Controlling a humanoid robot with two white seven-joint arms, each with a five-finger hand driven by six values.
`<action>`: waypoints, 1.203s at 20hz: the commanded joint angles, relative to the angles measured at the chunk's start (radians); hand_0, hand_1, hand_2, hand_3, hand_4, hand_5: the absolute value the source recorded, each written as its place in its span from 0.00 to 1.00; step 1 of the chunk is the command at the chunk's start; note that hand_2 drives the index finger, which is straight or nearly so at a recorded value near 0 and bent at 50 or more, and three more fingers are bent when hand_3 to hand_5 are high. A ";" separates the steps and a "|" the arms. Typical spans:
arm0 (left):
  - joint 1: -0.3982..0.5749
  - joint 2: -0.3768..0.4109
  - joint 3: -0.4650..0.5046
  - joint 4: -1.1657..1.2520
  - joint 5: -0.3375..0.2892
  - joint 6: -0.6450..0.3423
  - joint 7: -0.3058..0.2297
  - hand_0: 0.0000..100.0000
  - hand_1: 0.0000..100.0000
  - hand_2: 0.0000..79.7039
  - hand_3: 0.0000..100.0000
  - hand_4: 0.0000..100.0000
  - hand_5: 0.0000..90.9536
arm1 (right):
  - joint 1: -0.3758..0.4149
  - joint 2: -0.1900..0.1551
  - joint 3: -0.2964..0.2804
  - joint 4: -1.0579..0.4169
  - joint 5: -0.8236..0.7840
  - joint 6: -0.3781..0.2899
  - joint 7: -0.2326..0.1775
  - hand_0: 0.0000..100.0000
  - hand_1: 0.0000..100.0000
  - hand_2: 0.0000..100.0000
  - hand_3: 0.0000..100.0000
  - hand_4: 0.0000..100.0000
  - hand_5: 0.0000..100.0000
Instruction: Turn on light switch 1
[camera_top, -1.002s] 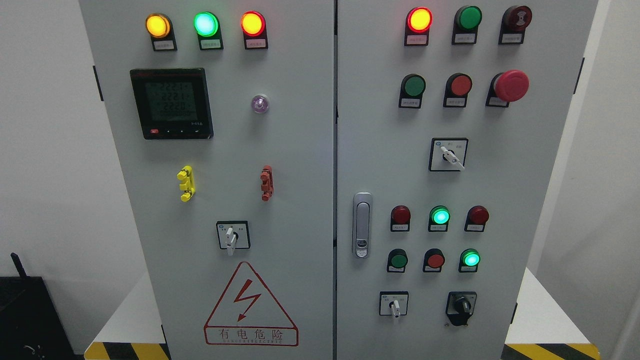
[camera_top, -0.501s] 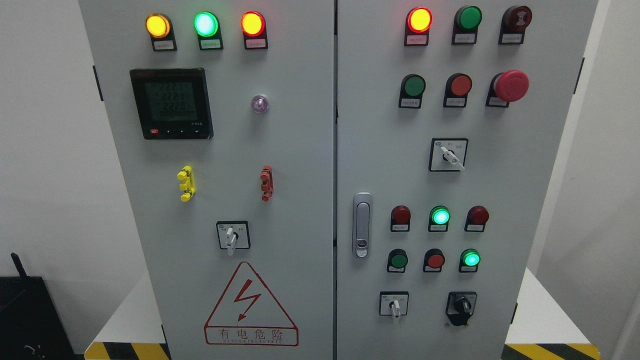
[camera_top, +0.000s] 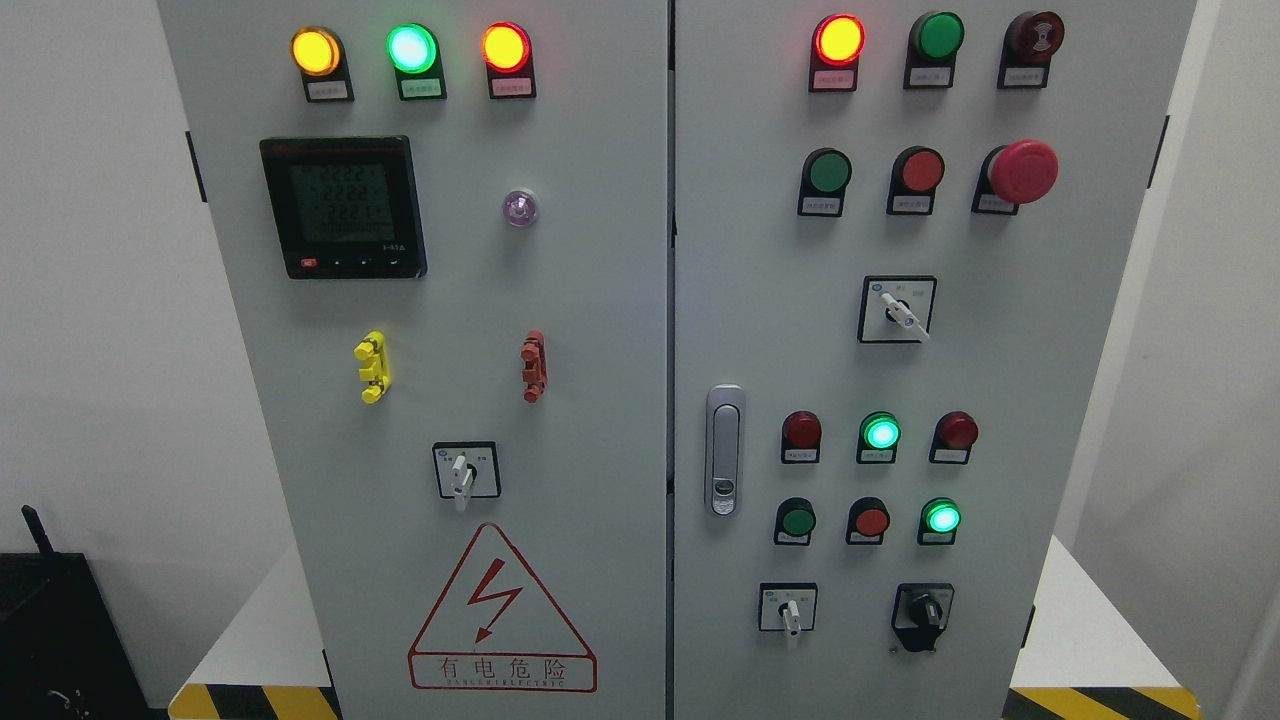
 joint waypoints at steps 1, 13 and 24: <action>0.018 0.012 0.054 -0.369 0.039 -0.006 0.005 0.38 0.53 0.21 0.46 0.67 0.52 | 0.000 0.000 0.000 0.000 -0.025 0.001 0.000 0.00 0.00 0.00 0.00 0.00 0.00; -0.008 0.003 0.042 -0.601 0.084 0.005 0.046 0.03 0.65 0.43 0.76 0.89 0.90 | 0.000 0.000 0.000 0.000 -0.025 0.001 0.000 0.00 0.00 0.00 0.00 0.00 0.00; -0.123 -0.002 -0.096 -0.898 0.118 0.348 0.161 0.00 0.68 0.51 0.83 0.88 0.88 | 0.000 0.000 0.000 0.000 -0.025 -0.001 0.000 0.00 0.00 0.00 0.00 0.00 0.00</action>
